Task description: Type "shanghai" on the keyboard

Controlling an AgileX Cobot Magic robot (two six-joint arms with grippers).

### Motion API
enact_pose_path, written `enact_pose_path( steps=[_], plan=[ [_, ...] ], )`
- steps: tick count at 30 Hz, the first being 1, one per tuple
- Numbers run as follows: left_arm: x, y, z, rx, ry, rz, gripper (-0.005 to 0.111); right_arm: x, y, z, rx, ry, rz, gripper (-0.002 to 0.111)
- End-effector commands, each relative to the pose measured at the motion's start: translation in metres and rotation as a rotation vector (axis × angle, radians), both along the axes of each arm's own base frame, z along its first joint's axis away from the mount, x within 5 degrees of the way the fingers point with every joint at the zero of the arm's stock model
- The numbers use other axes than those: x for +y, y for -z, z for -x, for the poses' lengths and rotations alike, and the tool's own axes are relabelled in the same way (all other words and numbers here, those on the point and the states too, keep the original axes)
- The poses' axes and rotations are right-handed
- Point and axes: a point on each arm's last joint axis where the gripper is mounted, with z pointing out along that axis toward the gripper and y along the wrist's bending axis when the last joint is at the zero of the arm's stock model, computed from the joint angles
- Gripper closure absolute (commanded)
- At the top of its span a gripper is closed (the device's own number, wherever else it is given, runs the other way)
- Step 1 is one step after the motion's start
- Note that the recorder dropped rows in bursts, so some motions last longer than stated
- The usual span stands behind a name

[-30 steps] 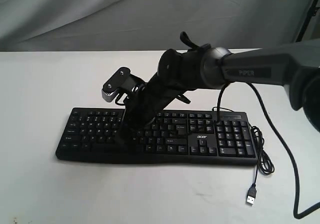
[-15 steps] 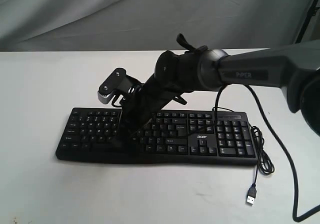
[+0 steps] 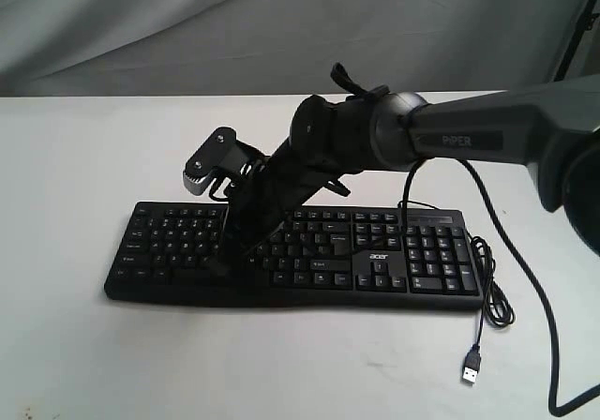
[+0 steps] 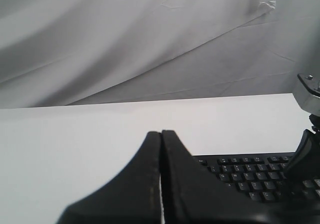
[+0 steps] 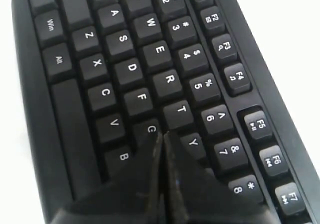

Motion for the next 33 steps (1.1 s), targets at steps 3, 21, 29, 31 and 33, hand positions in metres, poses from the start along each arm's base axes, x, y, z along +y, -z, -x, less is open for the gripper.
enact_pose_path(
  steps=[3, 21, 29, 31, 33],
  plan=[
    [0.0, 0.0, 0.0, -0.007, 0.006, 0.002, 0.107, 0.002, -0.001, -0.001, -0.014, -0.002, -0.006, 0.108],
    [0.0, 0.0, 0.0, -0.007, 0.006, 0.002, 0.107, 0.001, 0.003, -0.001, -0.012, -0.004, 0.007, 0.108],
    [0.0, 0.0, 0.0, -0.007, 0.006, 0.002, 0.107, 0.051, -0.03, 0.001, -0.093, -0.081, -0.052, 0.108],
    [0.0, 0.0, 0.0, -0.007, 0.006, 0.002, 0.107, 0.073, -0.025, 0.002, -0.071, -0.111, -0.038, 0.108],
    [0.0, 0.0, 0.0, -0.007, 0.006, 0.002, 0.107, 0.089, -0.019, 0.001, -0.056, -0.139, -0.032, 0.108]
  ],
)
